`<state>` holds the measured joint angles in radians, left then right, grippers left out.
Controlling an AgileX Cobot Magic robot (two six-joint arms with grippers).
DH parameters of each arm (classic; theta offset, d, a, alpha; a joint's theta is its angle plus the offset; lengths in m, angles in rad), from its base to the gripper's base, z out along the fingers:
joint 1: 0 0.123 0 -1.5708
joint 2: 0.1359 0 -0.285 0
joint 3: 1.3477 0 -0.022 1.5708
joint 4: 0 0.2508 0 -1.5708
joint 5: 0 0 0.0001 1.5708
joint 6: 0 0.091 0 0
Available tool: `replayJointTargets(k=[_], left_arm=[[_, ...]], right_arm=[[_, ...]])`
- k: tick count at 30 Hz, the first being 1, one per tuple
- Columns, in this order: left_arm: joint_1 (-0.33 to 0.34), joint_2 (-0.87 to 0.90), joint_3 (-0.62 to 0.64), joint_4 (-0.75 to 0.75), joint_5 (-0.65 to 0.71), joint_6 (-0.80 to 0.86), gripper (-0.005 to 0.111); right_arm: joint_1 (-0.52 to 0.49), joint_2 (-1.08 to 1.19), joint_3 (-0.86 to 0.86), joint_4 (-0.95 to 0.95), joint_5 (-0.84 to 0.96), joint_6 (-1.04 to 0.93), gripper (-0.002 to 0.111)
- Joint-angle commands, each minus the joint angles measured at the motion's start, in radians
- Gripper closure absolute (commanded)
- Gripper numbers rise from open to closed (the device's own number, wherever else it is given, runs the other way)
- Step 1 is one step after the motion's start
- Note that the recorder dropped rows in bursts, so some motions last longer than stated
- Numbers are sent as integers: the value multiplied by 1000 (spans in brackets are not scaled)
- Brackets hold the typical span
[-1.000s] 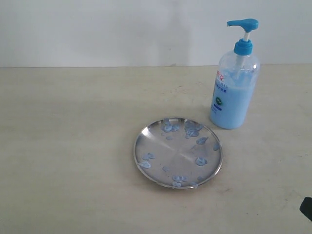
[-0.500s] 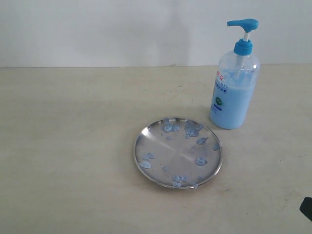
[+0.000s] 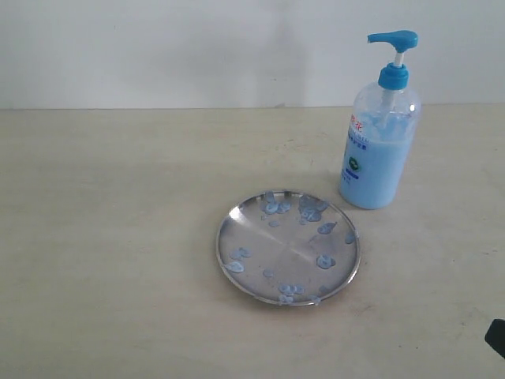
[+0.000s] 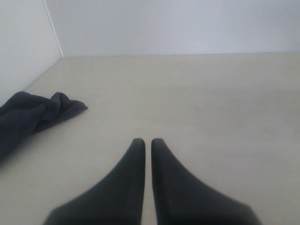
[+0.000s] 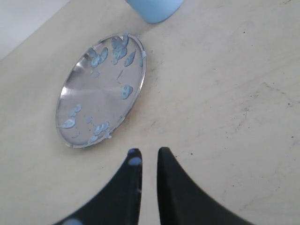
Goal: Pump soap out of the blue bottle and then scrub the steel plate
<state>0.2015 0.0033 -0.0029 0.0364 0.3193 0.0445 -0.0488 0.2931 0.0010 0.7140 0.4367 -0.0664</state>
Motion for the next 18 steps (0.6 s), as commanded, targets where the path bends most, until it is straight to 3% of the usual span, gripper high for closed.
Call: replayJointTargets(k=[1, 13, 16, 18], left_arm=[[3, -3, 3, 6, -60, 6, 102], [3, -3, 3, 6, -66, 8, 102], [3, -3, 3, 6, -62, 8, 102], [3, -3, 3, 6, -59, 8, 102]], right_arm=[[-1, -2, -1, 0, -3, -2, 107], [3, -60, -1, -9, -9, -2, 107], [48, -293, -1, -13, -243, -45, 107], [83, -293, -1, -14, -493, -200, 107]])
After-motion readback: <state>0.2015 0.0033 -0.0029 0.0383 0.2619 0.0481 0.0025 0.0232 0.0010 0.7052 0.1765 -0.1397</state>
